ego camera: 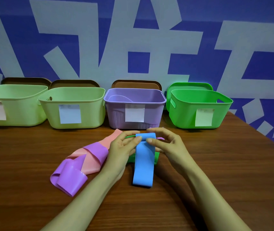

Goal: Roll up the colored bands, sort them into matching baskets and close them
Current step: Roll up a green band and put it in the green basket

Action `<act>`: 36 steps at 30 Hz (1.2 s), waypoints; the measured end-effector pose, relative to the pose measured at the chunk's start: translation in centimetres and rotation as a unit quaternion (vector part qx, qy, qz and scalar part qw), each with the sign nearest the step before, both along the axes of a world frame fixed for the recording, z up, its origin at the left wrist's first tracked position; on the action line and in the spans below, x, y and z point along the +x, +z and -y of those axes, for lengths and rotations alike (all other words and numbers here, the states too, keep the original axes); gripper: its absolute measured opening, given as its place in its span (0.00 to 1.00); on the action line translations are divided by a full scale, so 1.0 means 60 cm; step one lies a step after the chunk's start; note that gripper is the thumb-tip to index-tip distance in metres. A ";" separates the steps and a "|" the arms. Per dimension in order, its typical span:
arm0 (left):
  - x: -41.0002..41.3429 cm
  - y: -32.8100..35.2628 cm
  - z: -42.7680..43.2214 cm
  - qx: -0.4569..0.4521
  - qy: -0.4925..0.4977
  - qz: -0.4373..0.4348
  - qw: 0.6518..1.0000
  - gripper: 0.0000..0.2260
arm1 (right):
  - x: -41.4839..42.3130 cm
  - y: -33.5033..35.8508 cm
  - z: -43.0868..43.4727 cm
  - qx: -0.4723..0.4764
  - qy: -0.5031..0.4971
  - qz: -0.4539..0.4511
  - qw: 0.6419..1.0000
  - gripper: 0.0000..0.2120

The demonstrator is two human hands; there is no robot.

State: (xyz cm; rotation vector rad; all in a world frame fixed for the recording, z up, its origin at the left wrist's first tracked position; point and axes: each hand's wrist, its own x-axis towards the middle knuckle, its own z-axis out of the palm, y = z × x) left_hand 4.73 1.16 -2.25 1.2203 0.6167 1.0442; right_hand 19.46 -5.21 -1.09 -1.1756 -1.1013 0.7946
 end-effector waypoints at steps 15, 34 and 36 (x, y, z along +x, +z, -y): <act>0.009 -0.002 0.006 -0.022 -0.022 -0.063 0.998 0.10 | 0.000 0.003 -0.007 0.016 -0.061 -0.053 0.997 0.07; 0.003 0.015 0.003 -0.066 -0.030 0.040 0.997 0.05 | 0.007 0.002 -0.006 0.037 -0.001 0.009 0.999 0.19; 0.003 0.016 0.003 -0.063 -0.023 0.057 0.996 0.05 | 0.006 0.000 -0.006 0.008 0.005 0.005 1.000 0.19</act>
